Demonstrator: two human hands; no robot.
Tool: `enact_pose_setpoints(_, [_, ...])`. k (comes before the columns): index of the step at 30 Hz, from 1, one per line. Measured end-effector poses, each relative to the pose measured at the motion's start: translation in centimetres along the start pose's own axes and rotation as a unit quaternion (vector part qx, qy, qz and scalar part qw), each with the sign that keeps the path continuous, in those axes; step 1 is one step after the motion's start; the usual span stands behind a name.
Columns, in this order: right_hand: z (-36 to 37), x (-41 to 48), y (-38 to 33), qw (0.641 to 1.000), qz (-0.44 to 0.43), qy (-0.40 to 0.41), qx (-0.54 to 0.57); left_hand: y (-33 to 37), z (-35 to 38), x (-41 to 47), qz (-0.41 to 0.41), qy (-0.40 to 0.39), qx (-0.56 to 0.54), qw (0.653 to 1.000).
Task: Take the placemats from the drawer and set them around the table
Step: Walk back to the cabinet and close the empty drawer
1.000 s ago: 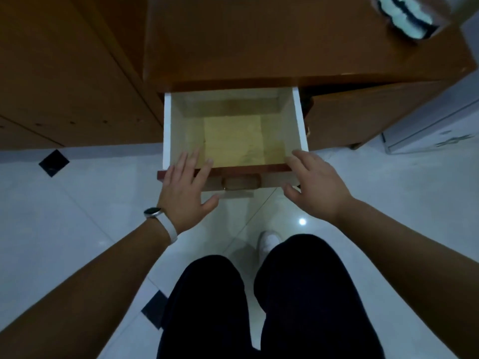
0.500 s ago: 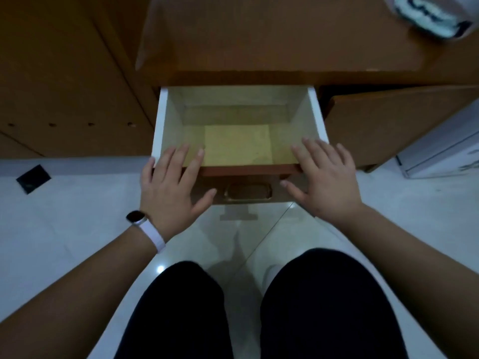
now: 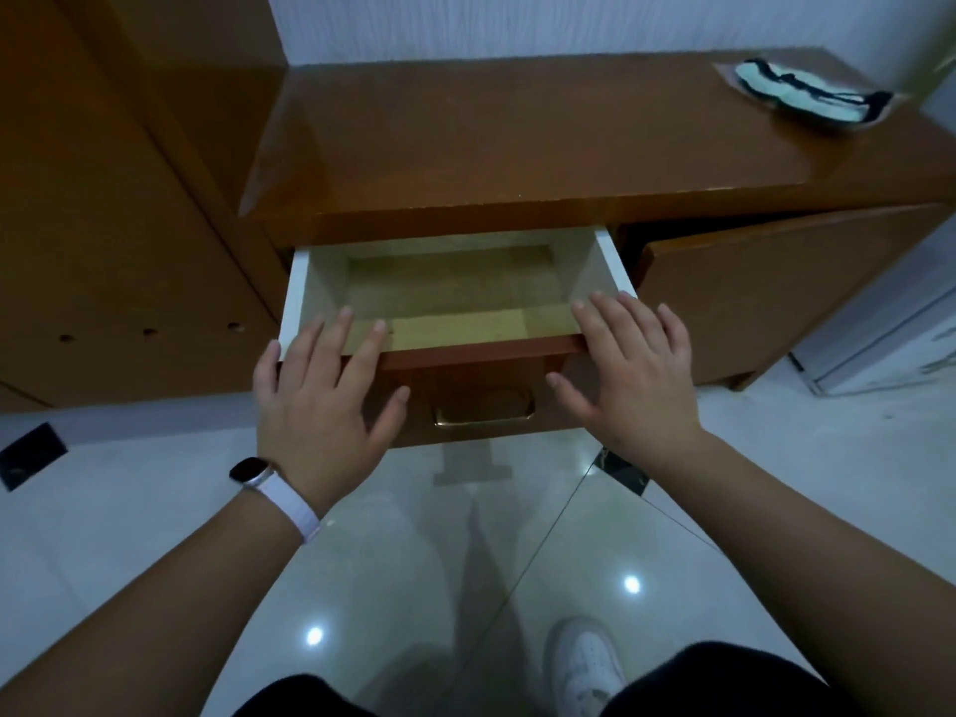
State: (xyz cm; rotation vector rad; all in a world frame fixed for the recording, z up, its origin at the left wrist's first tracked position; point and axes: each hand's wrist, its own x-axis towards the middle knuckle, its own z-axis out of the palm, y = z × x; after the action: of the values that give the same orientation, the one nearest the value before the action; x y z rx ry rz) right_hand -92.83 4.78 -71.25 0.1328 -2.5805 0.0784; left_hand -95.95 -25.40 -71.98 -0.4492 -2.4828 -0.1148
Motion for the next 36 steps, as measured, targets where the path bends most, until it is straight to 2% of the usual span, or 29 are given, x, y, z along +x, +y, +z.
enact_pose_setpoints(4, [1.2, 0.2, 0.1, 0.999, -0.004, 0.025, -0.025, 0.0, 0.7, 0.5, -0.020, 0.005, 0.008, 1.000])
enact_pose_setpoints(8, [2.7, -0.7, 0.0, 0.998, -0.011, 0.062, -0.017, 1.0, 1.5, -0.8, -0.117, 0.028, -0.033, 0.992])
enact_pose_setpoints(13, [4.7, -1.3, -0.8, 0.995, 0.007, 0.094, -0.020, 0.6, 3.4, -2.1, -0.046, 0.030, -0.007, 0.998])
enact_pose_setpoints(18, [5.5, -0.3, -0.1, 0.997, -0.001, 0.079, -0.010, -0.8, 4.9, -1.3, -0.001, 0.064, 0.019, 0.998])
enact_pose_setpoints(24, [6.8, 1.6, 0.2, 0.994, -0.002, 0.112, -0.018, -1.6, 6.5, 0.3, -0.012, 0.078, 0.034, 0.996])
enact_pose_setpoints(36, [9.4, 6.0, 1.5, 0.995, -0.007, 0.092, -0.036, -2.2, 8.5, 4.2, -0.014, 0.061, 0.045, 0.997])
